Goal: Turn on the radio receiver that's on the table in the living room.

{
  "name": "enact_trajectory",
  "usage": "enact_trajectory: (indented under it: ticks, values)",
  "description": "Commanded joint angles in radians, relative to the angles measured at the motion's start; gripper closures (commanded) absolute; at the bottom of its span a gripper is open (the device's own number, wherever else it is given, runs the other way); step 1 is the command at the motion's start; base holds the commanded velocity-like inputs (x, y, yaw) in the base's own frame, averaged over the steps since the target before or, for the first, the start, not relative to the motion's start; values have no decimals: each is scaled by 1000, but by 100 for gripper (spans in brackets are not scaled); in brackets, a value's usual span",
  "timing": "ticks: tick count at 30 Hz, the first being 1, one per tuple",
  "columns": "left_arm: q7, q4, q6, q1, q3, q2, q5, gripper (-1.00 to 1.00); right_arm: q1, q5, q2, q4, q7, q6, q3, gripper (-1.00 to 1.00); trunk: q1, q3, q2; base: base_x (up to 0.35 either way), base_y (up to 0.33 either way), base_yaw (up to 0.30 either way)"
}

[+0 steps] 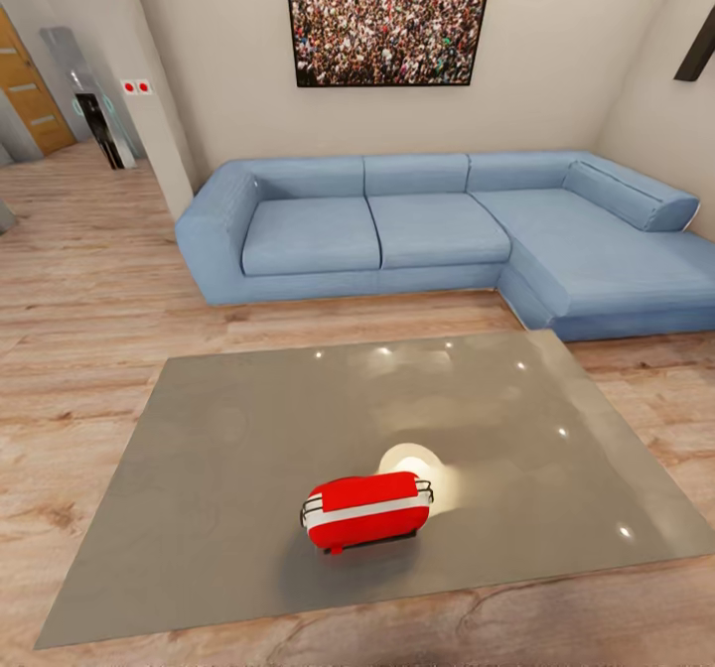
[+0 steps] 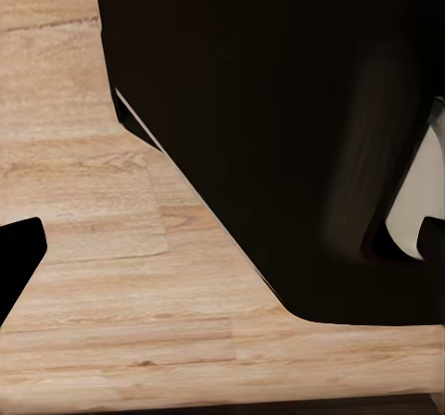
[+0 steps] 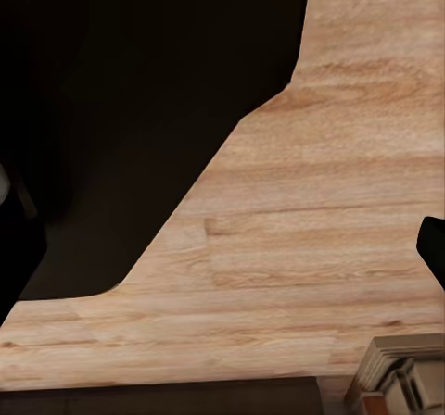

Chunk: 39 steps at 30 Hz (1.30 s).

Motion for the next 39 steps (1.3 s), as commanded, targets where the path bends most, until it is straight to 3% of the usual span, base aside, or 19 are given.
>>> enact_trajectory:
  ticks: [1,10,23,39]
  values:
    - [0,0,0,0,0,0,0,-100,0,0,0,0,0,0,0,-100,0,-2,0,0,0,0]
    - [-1,0,0,0,0,1,0,-100,0,0,-1,0,0,-7,-1,-100,0,-10,0,14,0,8]
    - [-1,0,-1,0,0,1,0,-100,0,2,-1,-1,0,-6,0,-100,0,-10,0,254,0,0]
    - [0,0,-1,0,-1,1,0,-100,0,2,-4,-1,0,-7,0,-100,0,-10,0,16,0,0]
